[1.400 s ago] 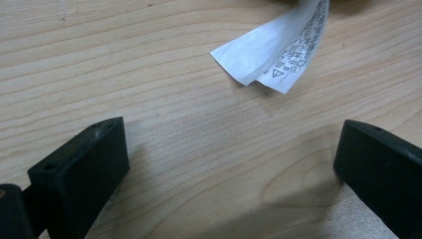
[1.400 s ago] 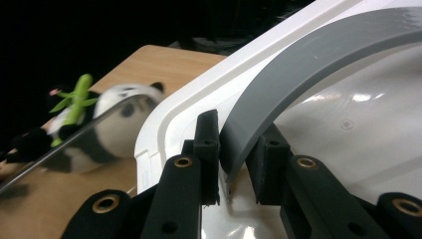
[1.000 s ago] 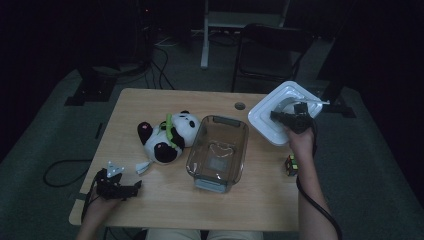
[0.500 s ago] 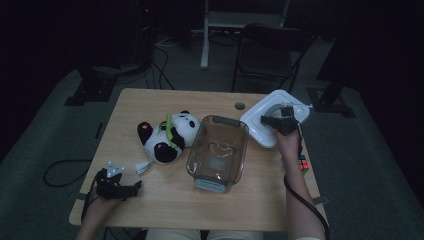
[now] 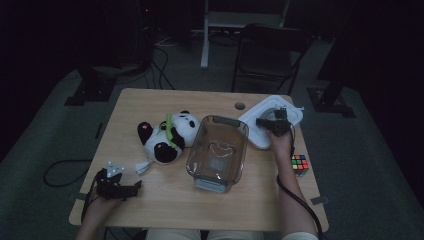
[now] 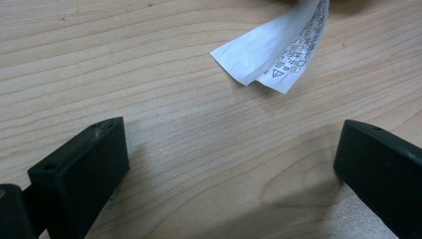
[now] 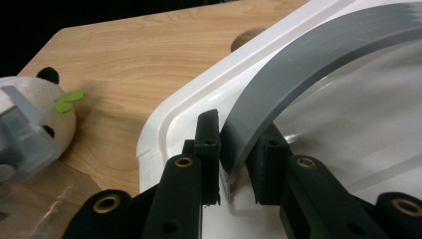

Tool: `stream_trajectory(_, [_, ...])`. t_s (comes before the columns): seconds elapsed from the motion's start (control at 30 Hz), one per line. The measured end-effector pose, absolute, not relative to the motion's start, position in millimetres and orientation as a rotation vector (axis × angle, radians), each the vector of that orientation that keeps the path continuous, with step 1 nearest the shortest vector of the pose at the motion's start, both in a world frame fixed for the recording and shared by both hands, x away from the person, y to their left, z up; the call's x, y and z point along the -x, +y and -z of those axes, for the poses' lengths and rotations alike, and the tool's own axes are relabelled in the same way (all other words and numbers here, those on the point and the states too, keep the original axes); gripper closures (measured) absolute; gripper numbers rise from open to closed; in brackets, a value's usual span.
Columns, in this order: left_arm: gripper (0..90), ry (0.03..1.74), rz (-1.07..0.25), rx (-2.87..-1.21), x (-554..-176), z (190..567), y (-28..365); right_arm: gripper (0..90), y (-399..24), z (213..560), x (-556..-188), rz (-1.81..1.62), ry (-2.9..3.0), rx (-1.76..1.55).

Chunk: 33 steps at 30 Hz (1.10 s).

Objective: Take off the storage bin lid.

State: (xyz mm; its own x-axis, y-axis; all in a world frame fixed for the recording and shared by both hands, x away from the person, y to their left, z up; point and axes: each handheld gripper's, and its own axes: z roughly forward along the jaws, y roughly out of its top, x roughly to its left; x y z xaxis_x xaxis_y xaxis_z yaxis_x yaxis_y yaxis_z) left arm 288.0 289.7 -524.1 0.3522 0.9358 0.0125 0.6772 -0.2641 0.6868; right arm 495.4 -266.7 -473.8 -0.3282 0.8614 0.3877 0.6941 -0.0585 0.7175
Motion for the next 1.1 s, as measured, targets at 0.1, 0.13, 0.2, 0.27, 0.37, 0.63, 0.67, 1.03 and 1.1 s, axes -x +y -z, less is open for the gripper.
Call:
stream_trajectory(0.1, [1.5,1.398,-0.571,-2.031,-288.0,524.1,289.7,76.7,-265.3,479.9,-497.8,-1.33,2.024,-1.719])
stream_trajectory(0.13, [1.5,1.398,-0.571,-2.031,-288.0,524.1,289.7,76.7,-265.3,479.9,-497.8,-1.33,2.024,-1.719])
stream_trajectory(0.2, [1.5,1.399,-0.571,-2.031,-287.9,524.1,289.6,76.7,-261.7,485.8,-500.5,-1.312,2.032,-1.725])
stream_trajectory(0.27, [1.5,1.399,-0.571,-2.03,-287.9,524.1,289.6,76.7,-259.9,489.3,-502.1,-1.32,2.036,-1.736])
stream_trajectory(0.37, [1.5,1.399,-0.571,-2.031,-287.8,524.1,289.6,76.6,-256.5,494.3,-503.5,-1.324,2.052,-1.738])
stream_trajectory(0.63, [1.5,1.399,-0.571,-2.031,-287.7,524.1,289.6,76.5,-252.6,505.5,-504.7,-1.331,2.064,-1.757])
stream_trajectory(0.67, [1.5,1.399,-0.571,-2.031,-287.7,524.1,289.6,76.2,-252.5,506.9,-505.0,-1.33,2.068,-1.759])
stream_trajectory(1.03, [1.5,1.398,-0.571,-2.032,-287.7,524.1,289.6,61.4,-257.5,513.8,-503.5,-1.305,2.047,-1.773])
stream_trajectory(1.1, [1.5,1.398,-0.572,-2.031,-287.7,524.1,289.5,58.3,-256.4,510.3,-502.2,-1.261,2.053,-1.755])
